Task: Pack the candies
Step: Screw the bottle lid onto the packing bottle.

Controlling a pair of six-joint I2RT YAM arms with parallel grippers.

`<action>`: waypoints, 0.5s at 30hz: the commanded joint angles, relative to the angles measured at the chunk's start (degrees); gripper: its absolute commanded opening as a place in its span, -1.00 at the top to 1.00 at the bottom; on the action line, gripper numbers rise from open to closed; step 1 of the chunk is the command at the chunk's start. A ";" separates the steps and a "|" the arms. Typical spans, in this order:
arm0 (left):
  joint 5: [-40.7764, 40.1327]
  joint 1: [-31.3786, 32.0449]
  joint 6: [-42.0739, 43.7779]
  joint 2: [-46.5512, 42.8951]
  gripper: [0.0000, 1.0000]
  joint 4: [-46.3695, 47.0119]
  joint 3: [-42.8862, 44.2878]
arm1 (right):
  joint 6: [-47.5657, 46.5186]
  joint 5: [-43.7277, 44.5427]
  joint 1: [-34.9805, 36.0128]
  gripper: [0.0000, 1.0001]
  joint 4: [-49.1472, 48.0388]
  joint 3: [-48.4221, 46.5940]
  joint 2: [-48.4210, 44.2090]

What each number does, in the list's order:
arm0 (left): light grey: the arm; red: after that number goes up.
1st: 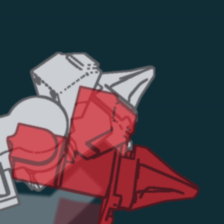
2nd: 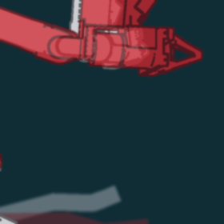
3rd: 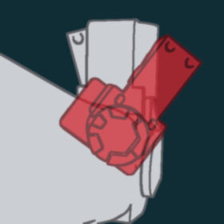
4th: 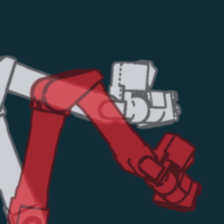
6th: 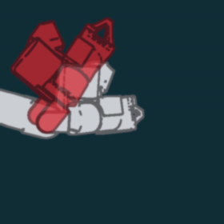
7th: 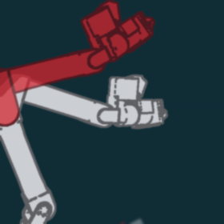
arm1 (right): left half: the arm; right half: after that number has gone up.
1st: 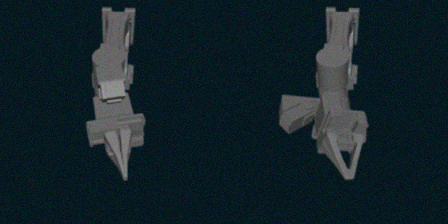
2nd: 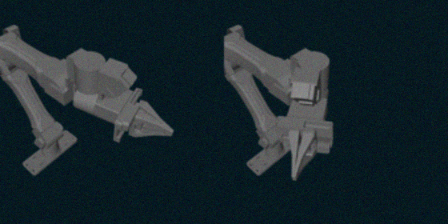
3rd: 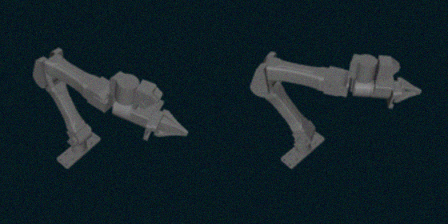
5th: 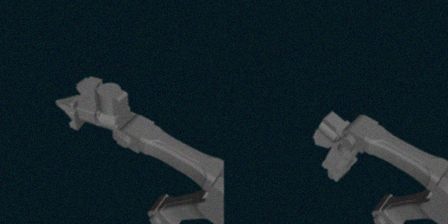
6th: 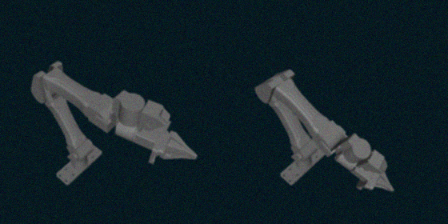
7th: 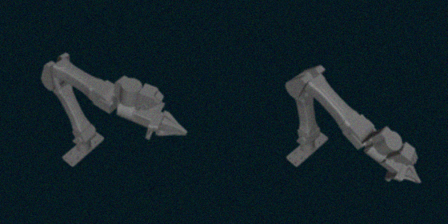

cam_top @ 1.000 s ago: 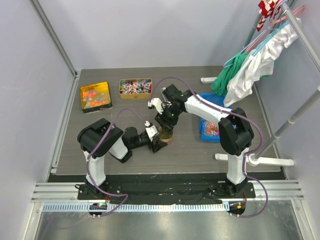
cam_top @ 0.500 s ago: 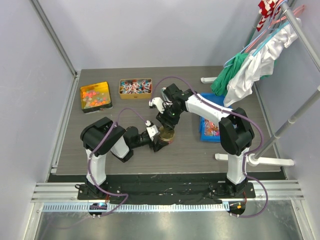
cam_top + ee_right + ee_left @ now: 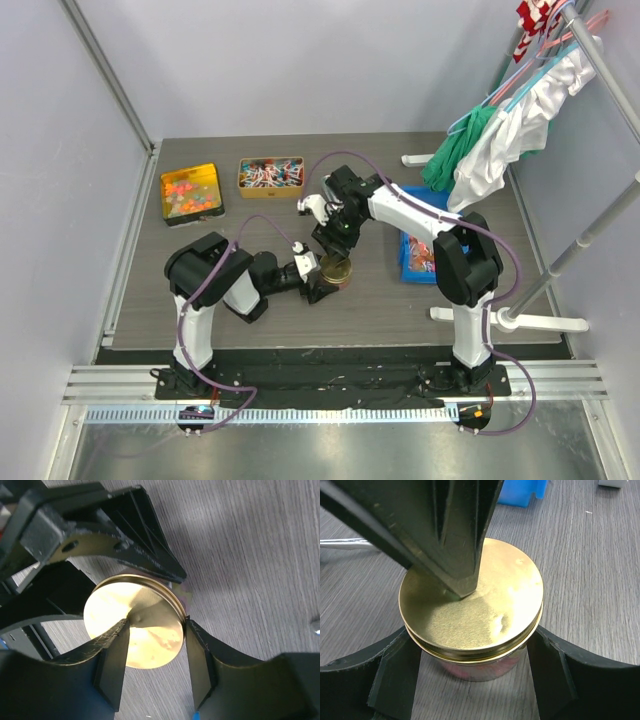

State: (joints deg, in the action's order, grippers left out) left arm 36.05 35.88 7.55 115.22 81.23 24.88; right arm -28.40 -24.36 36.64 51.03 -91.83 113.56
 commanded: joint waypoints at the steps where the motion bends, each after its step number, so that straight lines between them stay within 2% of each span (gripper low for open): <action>1: 2.09 0.42 1.76 2.55 0.14 7.45 0.43 | 1.95 -1.92 1.41 -0.07 0.74 -1.33 2.81; 5: 1.65 0.51 1.50 2.47 0.18 7.45 0.43 | 2.04 -2.10 1.50 0.00 0.66 -0.81 2.55; 8: 0.95 0.42 1.33 2.38 0.24 7.45 0.43 | 1.51 -2.18 1.50 0.19 0.57 1.03 1.93; 13: 0.33 0.33 0.89 2.29 0.24 7.45 0.43 | 0.81 -1.92 0.80 0.34 0.48 4.11 -0.35; 15: 0.33 0.33 0.89 2.29 0.24 7.45 0.43 | 0.54 -1.40 0.18 0.52 0.39 4.55 -0.79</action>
State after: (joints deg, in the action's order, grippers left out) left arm 37.65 35.88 7.79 115.66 81.41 25.26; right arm -27.22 -25.36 36.07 48.60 -90.50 112.75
